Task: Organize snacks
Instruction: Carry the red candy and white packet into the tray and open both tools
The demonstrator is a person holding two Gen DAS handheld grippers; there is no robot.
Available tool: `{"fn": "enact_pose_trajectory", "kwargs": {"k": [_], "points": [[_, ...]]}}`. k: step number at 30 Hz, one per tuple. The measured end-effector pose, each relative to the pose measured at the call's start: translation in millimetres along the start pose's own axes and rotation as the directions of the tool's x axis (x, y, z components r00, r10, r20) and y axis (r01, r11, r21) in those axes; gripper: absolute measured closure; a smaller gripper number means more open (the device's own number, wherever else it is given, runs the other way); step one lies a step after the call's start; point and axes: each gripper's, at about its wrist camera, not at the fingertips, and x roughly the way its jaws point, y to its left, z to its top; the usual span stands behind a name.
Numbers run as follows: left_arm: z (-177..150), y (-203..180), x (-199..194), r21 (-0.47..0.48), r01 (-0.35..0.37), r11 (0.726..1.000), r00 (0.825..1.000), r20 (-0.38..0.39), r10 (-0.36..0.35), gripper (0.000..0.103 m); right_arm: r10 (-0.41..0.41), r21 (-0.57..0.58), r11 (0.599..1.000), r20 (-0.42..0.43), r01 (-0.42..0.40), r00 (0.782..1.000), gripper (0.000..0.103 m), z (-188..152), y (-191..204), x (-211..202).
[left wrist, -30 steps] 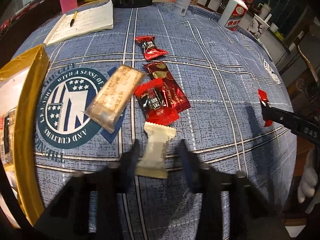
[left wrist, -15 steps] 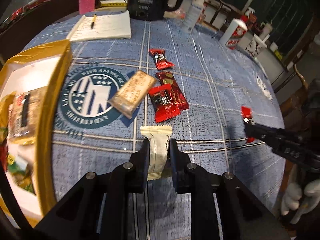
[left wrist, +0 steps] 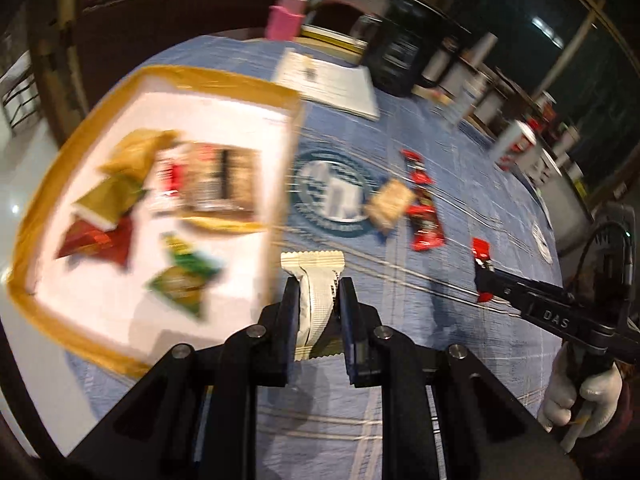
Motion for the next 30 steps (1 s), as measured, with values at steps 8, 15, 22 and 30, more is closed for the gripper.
{"fn": "enact_pose_trajectory", "kwargs": {"k": [8, 15, 22, 30], "points": [[1.2, 70.2, -15.0, -0.097, -0.071, 0.993, 0.997, 0.001, 0.071, 0.083, 0.061, -0.104, 0.993, -0.011, -0.062, 0.998, 0.079, 15.3, 72.2, 13.7], [7.2, 103.3, -7.1, -0.094, -0.092, 0.991, 0.995, -0.043, 0.089, 0.083, 0.122, -0.185, 0.974, -0.041, -0.128, 0.992, 0.079, 19.9, 135.0, 33.1], [14.9, 121.7, 6.3, -0.08, -0.07, 0.994, 0.994, -0.092, 0.062, 0.083, 0.122, -0.206, 0.969, -0.084, -0.137, 0.989, 0.079, 25.3, 178.3, 59.5], [20.0, 134.6, 8.1, -0.088, -0.011, 0.996, 0.993, -0.117, 0.001, 0.081, 0.116, -0.205, 0.969, -0.127, -0.14, 0.985, 0.079, 31.7, 203.5, 84.1]]}}
